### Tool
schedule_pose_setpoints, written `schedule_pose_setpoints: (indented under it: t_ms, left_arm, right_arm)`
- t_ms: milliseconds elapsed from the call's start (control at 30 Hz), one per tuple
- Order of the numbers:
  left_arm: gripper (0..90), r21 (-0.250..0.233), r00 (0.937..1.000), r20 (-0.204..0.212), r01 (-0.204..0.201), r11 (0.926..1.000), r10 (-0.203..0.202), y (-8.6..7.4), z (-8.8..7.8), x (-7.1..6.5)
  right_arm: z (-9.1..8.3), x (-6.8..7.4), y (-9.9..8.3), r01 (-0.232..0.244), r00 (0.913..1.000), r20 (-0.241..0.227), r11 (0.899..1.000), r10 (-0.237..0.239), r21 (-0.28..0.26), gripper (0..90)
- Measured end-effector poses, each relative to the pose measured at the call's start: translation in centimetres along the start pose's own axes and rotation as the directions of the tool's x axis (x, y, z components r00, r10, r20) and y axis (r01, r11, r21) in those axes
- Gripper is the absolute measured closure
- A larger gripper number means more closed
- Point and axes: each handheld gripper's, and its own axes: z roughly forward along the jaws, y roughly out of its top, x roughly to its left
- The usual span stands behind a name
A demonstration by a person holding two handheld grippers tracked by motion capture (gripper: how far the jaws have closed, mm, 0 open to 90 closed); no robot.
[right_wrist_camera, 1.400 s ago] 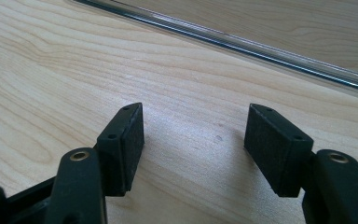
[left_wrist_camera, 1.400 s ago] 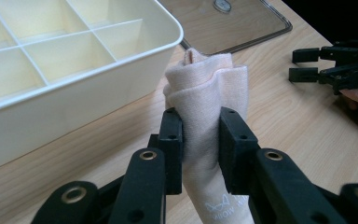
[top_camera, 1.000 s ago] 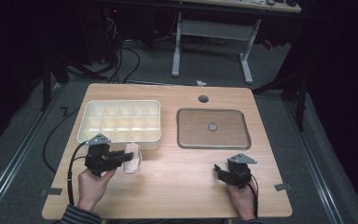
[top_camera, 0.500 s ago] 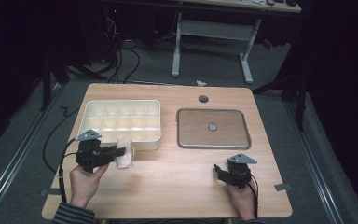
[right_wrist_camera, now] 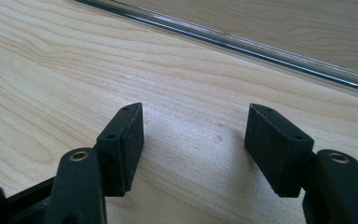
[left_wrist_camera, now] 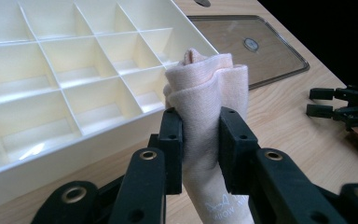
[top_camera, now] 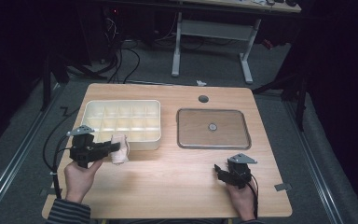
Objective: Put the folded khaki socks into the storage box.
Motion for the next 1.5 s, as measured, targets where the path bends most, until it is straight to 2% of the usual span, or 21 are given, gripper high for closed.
schedule_pose_setpoints:
  t_ms: [133,300,700,867,1033,1500]
  left_arm:
    - [73.2,0.002,1.0,-0.01,-0.002,1.0,0.002,0.3,-0.2,0.2]
    - [73.2,0.0,0.9997,-0.009,0.021,0.9998,-0.021,0.6,-0.2,1.0]
    - [73.2,0.01,0.9996,-0.028,0.007,0.9999,-0.007,2.0,-0.3,1.3]
    - [73.2,0.005,0.9999,-0.014,0.002,1.0,-0.002,2.9,-0.2,1.0]
    - [73.3,0.022,0.9993,-0.033,-0.019,0.9996,0.019,4.4,0.4,0.9]
    - [73.3,0.068,0.9976,-0.053,-0.042,0.9968,0.045,6.0,2.4,1.4]
  right_arm:
    - [0.0,0.0,0.0,0.0,1.0,0.0,1.0,0.0,0.0,37.4]
    - [0.0,0.0,0.0,-0.001,1.0,-0.001,1.0,0.001,0.0,37.4]
    - [0.0,0.0,0.0,-0.001,1.0,-0.003,1.0,0.001,0.001,36.6]
    - [0.0,0.0,0.0,-0.002,1.0,-0.004,1.0,0.002,0.0,36.5]
    - [0.0,0.0,0.0,0.001,1.0,-0.003,1.0,-0.001,0.001,36.1]
    - [0.0,0.0,0.0,0.004,1.0,-0.003,1.0,-0.004,0.002,35.4]
